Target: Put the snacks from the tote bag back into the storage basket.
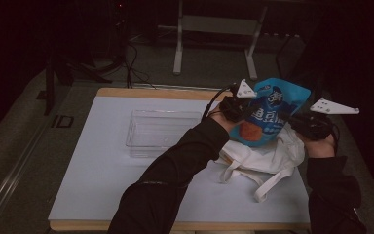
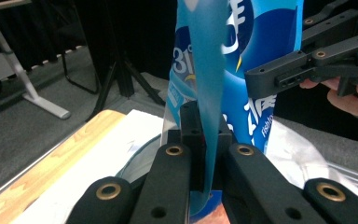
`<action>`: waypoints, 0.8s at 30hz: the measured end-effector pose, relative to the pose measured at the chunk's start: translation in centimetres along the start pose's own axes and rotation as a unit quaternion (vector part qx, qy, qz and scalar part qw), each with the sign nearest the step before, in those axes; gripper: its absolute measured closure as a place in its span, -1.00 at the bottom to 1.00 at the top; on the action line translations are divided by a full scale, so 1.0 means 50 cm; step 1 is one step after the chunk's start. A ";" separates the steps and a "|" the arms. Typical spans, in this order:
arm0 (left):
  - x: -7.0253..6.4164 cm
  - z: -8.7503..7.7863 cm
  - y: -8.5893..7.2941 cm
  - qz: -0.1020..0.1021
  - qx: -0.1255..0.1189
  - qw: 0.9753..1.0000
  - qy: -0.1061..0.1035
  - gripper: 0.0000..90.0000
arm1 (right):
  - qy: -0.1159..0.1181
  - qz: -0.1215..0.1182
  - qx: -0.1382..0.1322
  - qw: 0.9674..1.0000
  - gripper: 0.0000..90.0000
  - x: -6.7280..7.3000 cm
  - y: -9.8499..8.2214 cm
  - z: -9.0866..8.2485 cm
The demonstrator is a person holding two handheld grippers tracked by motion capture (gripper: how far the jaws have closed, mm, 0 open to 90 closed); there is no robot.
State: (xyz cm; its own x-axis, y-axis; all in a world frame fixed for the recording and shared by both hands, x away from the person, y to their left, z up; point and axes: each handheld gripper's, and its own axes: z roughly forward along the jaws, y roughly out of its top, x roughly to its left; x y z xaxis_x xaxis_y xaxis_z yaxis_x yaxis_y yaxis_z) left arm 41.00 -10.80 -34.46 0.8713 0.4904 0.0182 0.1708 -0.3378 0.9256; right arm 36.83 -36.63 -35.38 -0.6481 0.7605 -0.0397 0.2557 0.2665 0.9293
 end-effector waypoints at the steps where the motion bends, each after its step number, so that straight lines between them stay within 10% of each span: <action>1: -0.001 -0.004 0.005 0.001 -0.001 1.000 -0.001 1.00 | 0.002 -0.001 -0.005 1.000 0.92 0.003 0.009 -0.007; 24: -0.008 -0.118 0.079 0.011 -0.022 1.000 0.015 1.00 | 0.010 -0.019 -0.033 0.999 0.94 0.060 0.108 -0.036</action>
State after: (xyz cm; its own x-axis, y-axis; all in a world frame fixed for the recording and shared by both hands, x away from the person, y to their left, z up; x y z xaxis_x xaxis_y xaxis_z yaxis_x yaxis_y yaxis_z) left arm 38.61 -7.61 -28.59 0.8600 0.5080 0.0490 0.1314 -0.3132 0.9406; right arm 34.96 -33.97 -29.84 -0.6702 0.7390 -0.0686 0.1835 0.2545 0.9495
